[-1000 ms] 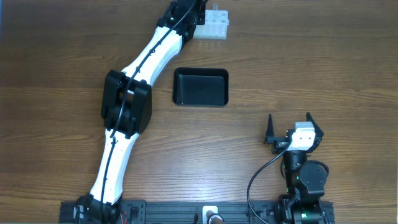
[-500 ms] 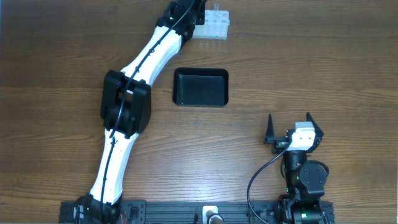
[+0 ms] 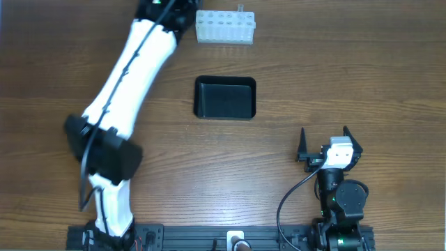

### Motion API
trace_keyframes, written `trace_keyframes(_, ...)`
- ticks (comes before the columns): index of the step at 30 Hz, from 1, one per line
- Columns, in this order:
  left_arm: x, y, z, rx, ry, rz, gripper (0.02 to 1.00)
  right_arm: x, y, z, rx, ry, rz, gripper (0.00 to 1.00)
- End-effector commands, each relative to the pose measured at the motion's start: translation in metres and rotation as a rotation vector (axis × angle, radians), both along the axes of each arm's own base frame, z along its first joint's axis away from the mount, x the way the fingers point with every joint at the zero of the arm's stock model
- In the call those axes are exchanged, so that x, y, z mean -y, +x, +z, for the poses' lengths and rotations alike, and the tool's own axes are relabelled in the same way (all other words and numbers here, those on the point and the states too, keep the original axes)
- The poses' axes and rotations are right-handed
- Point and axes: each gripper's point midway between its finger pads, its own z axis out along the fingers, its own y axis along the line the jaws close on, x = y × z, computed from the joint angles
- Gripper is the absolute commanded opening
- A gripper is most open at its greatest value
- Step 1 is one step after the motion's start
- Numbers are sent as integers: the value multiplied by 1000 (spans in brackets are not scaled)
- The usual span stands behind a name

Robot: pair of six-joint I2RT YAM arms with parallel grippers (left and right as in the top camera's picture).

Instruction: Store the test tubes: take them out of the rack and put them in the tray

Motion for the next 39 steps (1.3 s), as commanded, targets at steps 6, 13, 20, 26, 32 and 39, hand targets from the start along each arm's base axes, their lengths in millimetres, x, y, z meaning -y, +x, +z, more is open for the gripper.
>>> trace_keyframes(6, 8, -60, -80, -417, -129, 96, 42, 4, 0, -2, -2, 9, -20, 991)
trace_keyframes(13, 32, -113, -200, -825, -23, 108, 40, 4, 0, -2, -2, 9, -20, 991)
trace_keyframes(20, 39, -128, -257, -987, 7, 93, 45, 4, 0, -2, -2, 9, -20, 993)
trace_keyframes(26, 32, -132, -273, -1032, 42, 109, 40, 4, 0, -2, -2, 9, -20, 993)
trace_keyframes(32, 28, -132, -287, -1047, 108, 64, 53, 4, 0, -2, -2, 9, -20, 991)
trace_keyframes(39, 21, -132, -289, -1047, 153, 62, 66, 4, 0, -2, -2, 9, -20, 993)
